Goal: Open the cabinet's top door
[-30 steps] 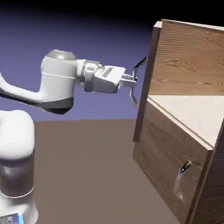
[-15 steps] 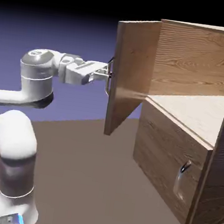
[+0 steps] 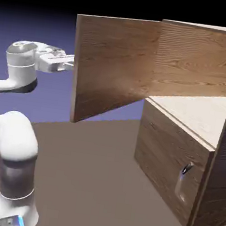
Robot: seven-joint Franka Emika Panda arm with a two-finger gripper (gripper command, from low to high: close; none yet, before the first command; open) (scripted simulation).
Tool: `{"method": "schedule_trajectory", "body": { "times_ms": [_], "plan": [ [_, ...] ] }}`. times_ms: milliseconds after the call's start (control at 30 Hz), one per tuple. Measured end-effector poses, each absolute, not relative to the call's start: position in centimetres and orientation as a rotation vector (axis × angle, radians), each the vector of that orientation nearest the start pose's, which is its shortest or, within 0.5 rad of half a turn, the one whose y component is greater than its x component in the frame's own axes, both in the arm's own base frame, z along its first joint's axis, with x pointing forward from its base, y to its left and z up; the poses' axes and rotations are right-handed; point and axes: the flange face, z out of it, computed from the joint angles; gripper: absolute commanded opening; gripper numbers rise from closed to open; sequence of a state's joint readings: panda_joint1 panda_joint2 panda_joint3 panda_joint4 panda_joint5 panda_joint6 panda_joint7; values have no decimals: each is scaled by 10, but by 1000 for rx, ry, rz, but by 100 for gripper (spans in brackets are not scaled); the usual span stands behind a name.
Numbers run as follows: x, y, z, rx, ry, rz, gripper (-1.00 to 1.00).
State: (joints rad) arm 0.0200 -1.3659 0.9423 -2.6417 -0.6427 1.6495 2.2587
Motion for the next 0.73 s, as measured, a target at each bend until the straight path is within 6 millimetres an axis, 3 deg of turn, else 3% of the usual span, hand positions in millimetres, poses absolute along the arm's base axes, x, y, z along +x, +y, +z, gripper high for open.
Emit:
{"method": "schedule_trajectory", "body": {
  "times_ms": [333, 733],
  "plan": [
    [139, 321, 540, -1275, 2166, -2432, -100],
    [155, 418, 541, -1094, 2430, -2491, -100]
  ]
}}
